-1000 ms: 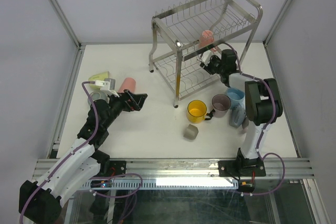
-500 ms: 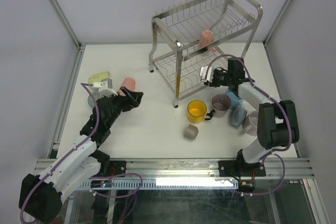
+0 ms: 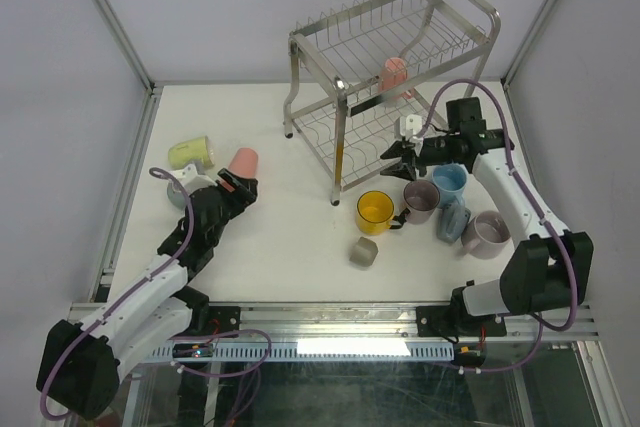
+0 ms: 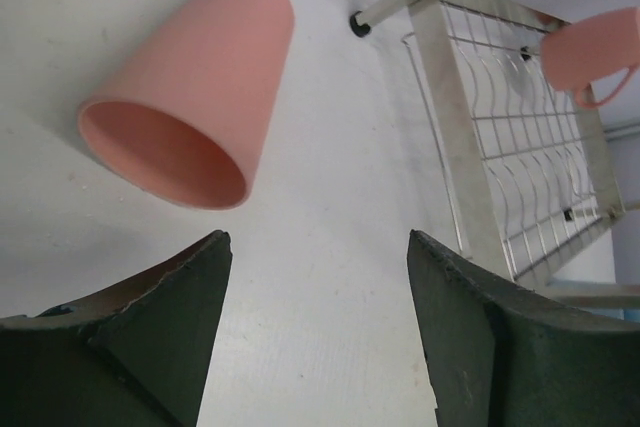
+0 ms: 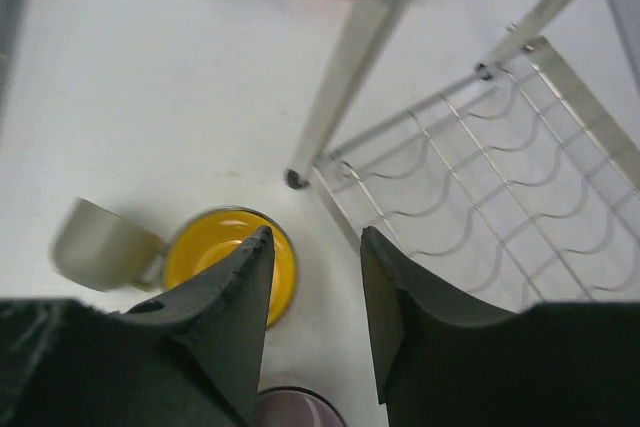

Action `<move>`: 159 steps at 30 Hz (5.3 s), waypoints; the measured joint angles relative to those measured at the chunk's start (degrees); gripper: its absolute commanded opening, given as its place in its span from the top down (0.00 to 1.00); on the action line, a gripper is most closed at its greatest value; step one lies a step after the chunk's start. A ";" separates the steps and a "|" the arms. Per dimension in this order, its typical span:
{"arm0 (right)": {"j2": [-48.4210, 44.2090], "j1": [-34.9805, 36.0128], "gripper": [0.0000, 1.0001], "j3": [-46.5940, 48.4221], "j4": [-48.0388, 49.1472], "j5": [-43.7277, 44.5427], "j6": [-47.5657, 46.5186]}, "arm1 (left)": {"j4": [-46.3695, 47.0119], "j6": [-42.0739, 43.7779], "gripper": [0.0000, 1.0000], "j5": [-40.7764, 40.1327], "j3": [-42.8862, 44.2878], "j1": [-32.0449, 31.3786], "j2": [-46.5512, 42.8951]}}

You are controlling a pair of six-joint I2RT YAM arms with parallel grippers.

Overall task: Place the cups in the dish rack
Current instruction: Pick up the cup at the center of the board.

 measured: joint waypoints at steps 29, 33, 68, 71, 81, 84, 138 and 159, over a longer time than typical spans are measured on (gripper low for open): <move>0.33 0.00 0.35 2.25 -31.41 -17.97 1.99 | 35.23 -6.40 0.44 2.51 -5.33 8.41 27.67; 0.02 0.00 0.34 1.14 -27.36 -17.57 5.90 | 39.82 -7.45 0.57 4.22 -5.29 9.44 31.95; -6.67 -1.22 0.29 6.62 -11.63 -18.12 31.95 | 59.04 0.83 1.00 46.05 -12.28 2.60 -3.15; -7.52 -1.25 0.28 8.33 -11.63 -18.80 33.86 | 62.20 0.94 1.00 48.85 -11.04 -3.34 -0.46; -9.49 -1.27 0.17 15.87 -11.85 -21.70 40.41 | 69.42 3.74 1.00 50.10 -2.47 -16.81 8.76; -9.77 -1.27 0.04 18.38 -9.94 -21.88 45.72 | 74.18 3.72 1.00 48.78 -1.31 -19.02 12.46; -19.17 3.91 0.09 -6.78 56.78 -5.60 122.14 | 80.61 21.07 1.00 14.12 14.32 -41.70 34.12; -18.27 3.82 0.76 -7.34 57.55 -4.76 116.74 | 81.09 23.10 0.33 9.09 13.57 -42.16 34.80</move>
